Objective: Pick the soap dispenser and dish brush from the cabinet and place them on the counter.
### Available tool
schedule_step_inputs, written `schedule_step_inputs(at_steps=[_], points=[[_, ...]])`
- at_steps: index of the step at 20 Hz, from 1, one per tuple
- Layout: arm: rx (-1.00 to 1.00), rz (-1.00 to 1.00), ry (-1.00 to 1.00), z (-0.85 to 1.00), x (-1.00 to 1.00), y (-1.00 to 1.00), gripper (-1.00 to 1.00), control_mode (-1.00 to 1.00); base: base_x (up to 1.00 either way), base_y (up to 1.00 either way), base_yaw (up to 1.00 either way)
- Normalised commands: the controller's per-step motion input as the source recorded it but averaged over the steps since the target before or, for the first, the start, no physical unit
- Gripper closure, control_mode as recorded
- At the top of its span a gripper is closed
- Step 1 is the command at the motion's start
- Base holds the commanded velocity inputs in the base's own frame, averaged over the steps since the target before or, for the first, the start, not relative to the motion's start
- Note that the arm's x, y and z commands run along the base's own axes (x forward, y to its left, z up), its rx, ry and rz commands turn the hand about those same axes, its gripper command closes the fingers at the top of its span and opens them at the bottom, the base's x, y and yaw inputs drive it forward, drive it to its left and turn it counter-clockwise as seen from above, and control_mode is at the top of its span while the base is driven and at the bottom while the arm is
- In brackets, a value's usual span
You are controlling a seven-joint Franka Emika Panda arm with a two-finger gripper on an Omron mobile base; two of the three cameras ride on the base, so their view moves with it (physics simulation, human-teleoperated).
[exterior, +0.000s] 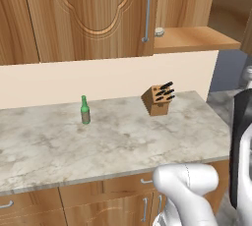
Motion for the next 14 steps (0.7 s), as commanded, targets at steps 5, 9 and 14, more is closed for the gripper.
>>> schedule_step_inputs(at_steps=[5,9,14], points=[[0.00,0.25,-0.02,-0.01,-0.13,0.57,-1.00,-1.00,0.00,0.00,0.00],[0.00,0.28,-0.04,-0.04,-0.06,0.53,-1.00,-1.00,0.00,0.00,0.00],[0.00,0.30,-0.07,-0.05,0.00,0.53,-1.00,-1.00,0.00,0.00,0.00]])
